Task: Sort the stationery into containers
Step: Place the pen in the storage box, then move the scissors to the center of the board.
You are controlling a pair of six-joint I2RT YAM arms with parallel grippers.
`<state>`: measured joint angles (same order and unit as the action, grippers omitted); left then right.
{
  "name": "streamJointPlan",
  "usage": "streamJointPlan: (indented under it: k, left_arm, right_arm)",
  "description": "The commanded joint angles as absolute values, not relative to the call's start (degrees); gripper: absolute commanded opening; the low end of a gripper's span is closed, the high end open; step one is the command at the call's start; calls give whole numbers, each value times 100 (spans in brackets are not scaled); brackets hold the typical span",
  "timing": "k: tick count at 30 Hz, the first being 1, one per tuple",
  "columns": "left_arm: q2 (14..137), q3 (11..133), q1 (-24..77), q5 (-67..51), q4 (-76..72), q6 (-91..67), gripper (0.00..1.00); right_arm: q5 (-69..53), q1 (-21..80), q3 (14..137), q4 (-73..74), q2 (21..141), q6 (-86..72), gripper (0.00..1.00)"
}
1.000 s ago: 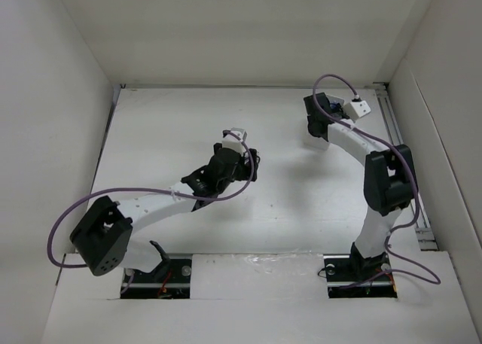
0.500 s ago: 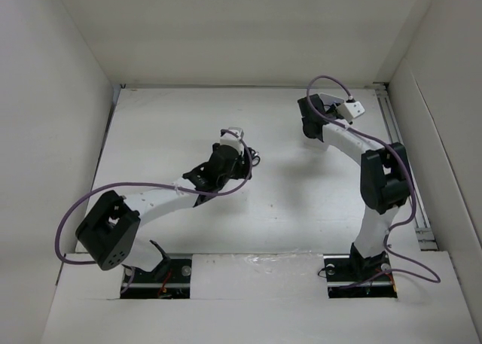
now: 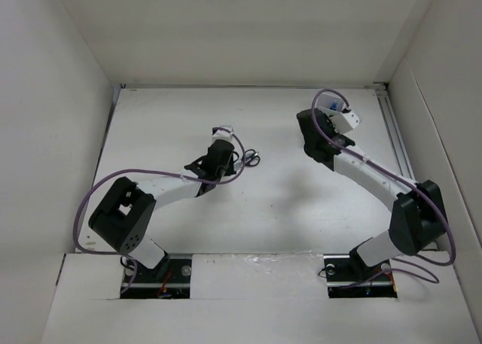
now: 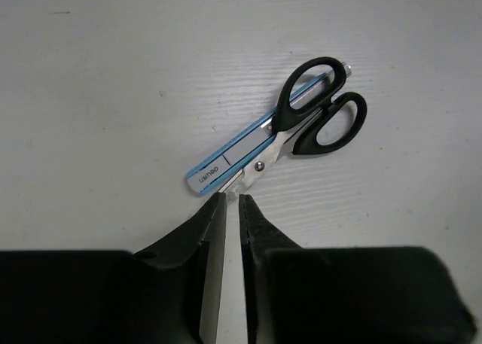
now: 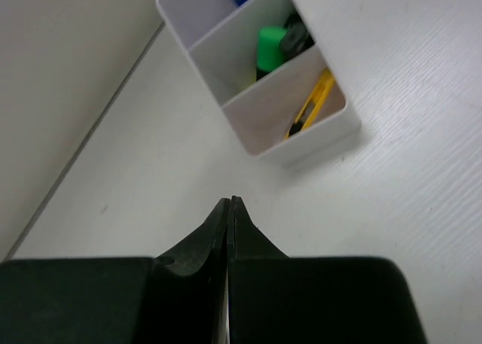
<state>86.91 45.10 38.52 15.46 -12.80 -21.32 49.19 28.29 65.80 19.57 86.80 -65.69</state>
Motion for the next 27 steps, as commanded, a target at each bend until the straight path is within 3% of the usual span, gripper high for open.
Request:
streamJointPlan:
  k: [1, 4, 27]
  left_arm:
    - [8850, 4877, 3858, 1652, -1151, -2171, 9]
    - [9009, 4931, 3858, 1591, -1081, -2171, 0]
    - [9439, 4781, 3647, 1925, -729, -2408, 0]
  right_arm:
    - [4175, 3084, 6188, 1415, 8289, -6372, 0]
    - [3885, 3138, 6030, 1477, 8070, -6372, 0]
    - [2988, 3085, 5555, 1230, 7409, -6161, 0]
